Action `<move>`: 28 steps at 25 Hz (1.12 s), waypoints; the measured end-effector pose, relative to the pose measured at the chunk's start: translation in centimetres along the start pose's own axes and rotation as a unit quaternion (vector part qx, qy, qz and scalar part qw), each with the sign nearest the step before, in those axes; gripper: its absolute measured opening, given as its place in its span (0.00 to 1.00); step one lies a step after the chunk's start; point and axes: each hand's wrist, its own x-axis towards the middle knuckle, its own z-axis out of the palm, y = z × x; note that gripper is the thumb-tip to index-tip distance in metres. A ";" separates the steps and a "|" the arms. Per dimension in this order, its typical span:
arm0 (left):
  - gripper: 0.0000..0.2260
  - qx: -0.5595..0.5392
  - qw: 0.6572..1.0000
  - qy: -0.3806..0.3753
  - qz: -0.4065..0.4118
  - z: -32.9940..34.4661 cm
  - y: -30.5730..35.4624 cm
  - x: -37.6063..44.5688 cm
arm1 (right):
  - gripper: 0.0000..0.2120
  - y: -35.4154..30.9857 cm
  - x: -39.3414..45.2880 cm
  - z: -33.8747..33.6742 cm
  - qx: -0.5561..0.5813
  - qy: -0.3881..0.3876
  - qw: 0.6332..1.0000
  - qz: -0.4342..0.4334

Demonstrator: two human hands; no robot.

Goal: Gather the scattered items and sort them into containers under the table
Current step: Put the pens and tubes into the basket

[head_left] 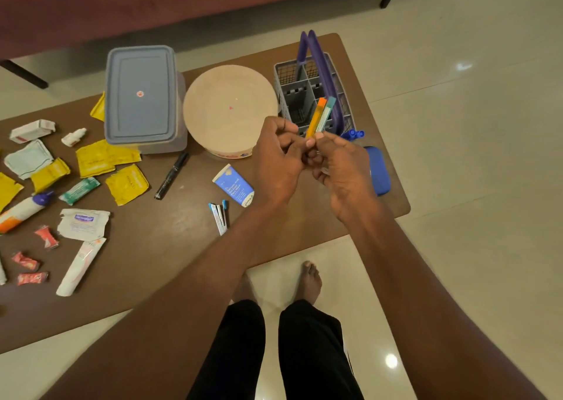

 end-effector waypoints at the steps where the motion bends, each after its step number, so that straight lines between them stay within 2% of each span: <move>1: 0.09 0.019 1.000 -0.007 0.022 0.2 0.4 0.3 | 0.09 -0.7 0.1 -0.3 -0.005 -0.013 1.000 -0.004; 4: 0.09 0.081 0.993 -0.035 0.084 1.1 1.8 1.6 | 0.10 -2.3 0.3 -0.5 -0.024 -0.016 0.999 -0.044; 7: 0.15 0.113 0.984 -0.070 0.116 2.0 2.9 2.8 | 0.06 -4.3 1.9 -1.0 -0.066 0.054 0.988 -0.131; 9: 0.18 0.148 0.981 -0.049 0.113 2.1 2.4 3.3 | 0.05 -5.8 4.3 -2.0 -0.142 0.120 0.962 -0.200; 11: 0.15 0.163 0.981 0.005 0.101 1.5 1.0 3.6 | 0.07 -7.2 7.4 -3.2 -0.293 0.157 0.914 -0.232; 12: 0.13 0.167 0.982 0.032 0.087 1.1 0.1 3.7 | 0.11 -7.7 9.0 -3.6 -0.394 0.152 0.880 -0.219; 15: 0.10 0.196 0.977 0.080 0.025 -0.3 -3.0 3.3 | 0.15 -8.1 12.7 -3.6 -0.611 0.068 0.776 -0.139; 18: 0.07 0.251 0.964 0.092 -0.017 -2.5 -5.7 1.5 | 0.18 -7.9 13.8 -1.8 -0.700 0.032 0.701 -0.133; 21: 0.05 0.315 0.944 0.094 -0.037 -5.1 -7.4 -0.2 | 0.18 -7.6 14.4 -0.7 -0.741 0.020 0.654 -0.150; 22: 0.05 0.324 0.940 0.094 -0.048 -5.9 -7.8 -0.5 | 0.17 -7.5 14.6 -0.7 -0.745 0.014 0.650 -0.148; 24: 0.07 0.338 0.934 0.088 -0.076 -7.5 -8.5 -1.0 | 0.16 -7.7 14.8 -1.0 -0.731 0.014 0.668 -0.142; 26: 0.07 0.363 0.923 0.081 -0.103 -9.5 -9.4 -1.4 | 0.15 -8.0 14.1 -1.5 -0.689 0.047 0.708 -0.148; 28: 0.05 0.382 0.913 0.086 -0.116 -11.8 -10.5 -1.7 | 0.18 -8.3 12.2 -1.8 -0.605 0.144 0.761 -0.184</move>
